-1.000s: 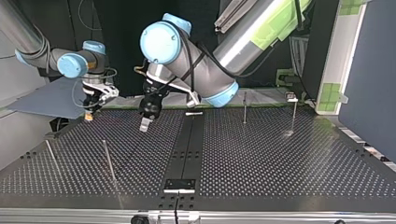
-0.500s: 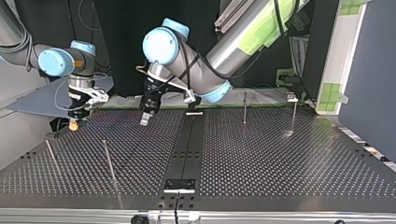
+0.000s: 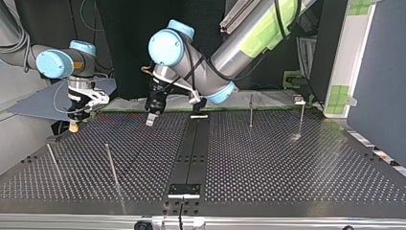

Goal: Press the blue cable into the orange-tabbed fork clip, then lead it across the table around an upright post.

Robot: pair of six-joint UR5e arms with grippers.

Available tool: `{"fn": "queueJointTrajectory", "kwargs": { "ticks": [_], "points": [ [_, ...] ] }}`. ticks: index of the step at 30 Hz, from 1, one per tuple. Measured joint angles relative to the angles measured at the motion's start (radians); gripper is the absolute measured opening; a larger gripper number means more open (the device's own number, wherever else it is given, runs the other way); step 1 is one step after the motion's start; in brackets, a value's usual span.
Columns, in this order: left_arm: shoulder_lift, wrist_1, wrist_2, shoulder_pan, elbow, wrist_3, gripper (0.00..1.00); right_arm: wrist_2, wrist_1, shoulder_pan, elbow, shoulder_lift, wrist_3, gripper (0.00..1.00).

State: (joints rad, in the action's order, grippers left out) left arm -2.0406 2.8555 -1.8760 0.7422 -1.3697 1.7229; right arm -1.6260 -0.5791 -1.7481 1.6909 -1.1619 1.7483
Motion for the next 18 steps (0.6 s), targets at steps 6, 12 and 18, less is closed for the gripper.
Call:
{"fn": "queueJointTrajectory", "kwargs": {
  "ticks": [6, 12, 18],
  "points": [
    [0.0, -0.016, 0.019, 0.001, -0.013, 0.026, 1.0, 0.024, -0.007, -0.003, 0.0, -0.026, -0.003, 0.0],
    [-0.001, -0.029, 0.034, 0.003, -0.015, 0.061, 1.0, 0.06, -0.013, -0.015, 0.0, -0.057, -0.003, 0.0],
    [-0.003, -0.038, 0.045, 0.006, -0.017, 0.091, 1.0, 0.064, -0.01, -0.025, 0.005, -0.06, -0.006, 0.0]
  ]
}}
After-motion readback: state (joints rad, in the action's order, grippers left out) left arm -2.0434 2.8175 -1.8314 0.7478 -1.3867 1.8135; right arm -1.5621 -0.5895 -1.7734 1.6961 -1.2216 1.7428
